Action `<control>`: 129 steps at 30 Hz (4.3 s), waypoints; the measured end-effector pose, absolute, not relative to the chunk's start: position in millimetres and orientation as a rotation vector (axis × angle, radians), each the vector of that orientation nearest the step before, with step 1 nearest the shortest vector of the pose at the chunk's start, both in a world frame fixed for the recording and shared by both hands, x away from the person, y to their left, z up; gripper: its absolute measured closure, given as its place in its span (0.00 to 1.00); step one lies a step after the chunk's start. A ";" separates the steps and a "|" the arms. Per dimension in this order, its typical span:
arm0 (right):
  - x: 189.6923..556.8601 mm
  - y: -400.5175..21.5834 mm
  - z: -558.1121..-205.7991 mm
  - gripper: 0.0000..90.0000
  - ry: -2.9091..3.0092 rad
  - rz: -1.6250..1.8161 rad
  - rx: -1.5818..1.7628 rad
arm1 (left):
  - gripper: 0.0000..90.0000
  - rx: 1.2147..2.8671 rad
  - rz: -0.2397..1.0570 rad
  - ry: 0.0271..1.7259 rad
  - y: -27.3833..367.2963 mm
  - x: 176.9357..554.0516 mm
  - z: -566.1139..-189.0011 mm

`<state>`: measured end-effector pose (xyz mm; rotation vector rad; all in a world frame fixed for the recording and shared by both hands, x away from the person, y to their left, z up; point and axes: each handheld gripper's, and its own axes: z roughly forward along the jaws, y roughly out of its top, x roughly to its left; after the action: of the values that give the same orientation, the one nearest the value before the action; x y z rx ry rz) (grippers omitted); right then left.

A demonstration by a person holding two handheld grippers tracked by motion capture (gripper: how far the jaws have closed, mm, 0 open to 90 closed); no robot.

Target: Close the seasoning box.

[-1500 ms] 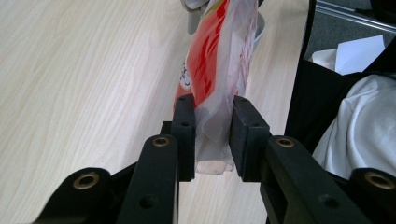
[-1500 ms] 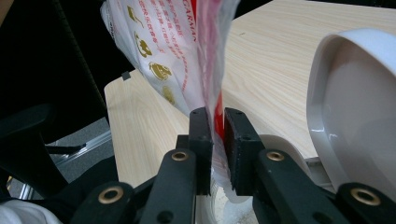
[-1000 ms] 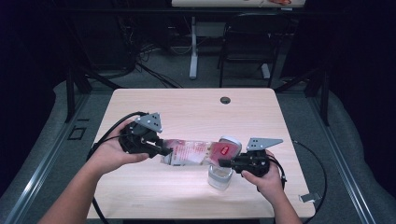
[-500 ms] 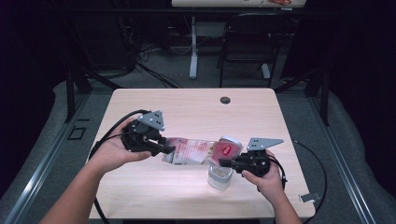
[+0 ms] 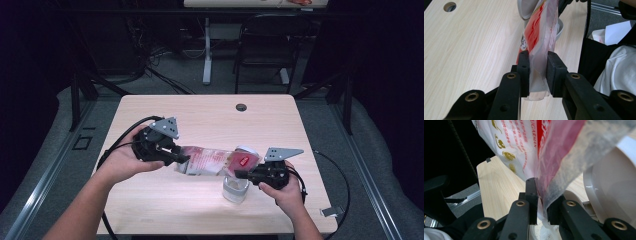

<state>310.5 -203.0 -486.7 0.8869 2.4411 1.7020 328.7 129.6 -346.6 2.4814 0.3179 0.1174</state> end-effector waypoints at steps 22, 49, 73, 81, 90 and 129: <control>309.5 -199.4 -484.9 0.92 2.426 1.707 0.876 | 0.85 2.483 0.129 0.303 126.8 326.8 -340.2; 309.4 -196.2 -484.0 0.92 2.421 1.708 0.870 | 0.85 2.496 0.144 0.291 126.0 326.2 -334.6; 310.0 -193.4 -485.6 0.91 2.429 1.697 0.870 | 0.85 2.493 0.151 0.274 122.0 325.1 -329.3; 310.1 -193.4 -485.9 0.91 2.431 1.697 0.871 | 0.85 2.493 0.151 0.273 121.2 324.7 -328.4; 310.9 -194.8 -487.8 0.91 2.427 1.713 0.873 | 0.85 2.492 0.149 0.264 119.7 324.4 -327.8; 310.0 -191.9 -488.5 0.91 2.447 1.696 0.867 | 0.86 2.487 0.160 0.251 116.3 323.5 -322.9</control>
<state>310.0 -191.9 -488.5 0.8669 2.4472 1.6957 323.5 116.3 -322.9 2.4868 0.2511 0.1597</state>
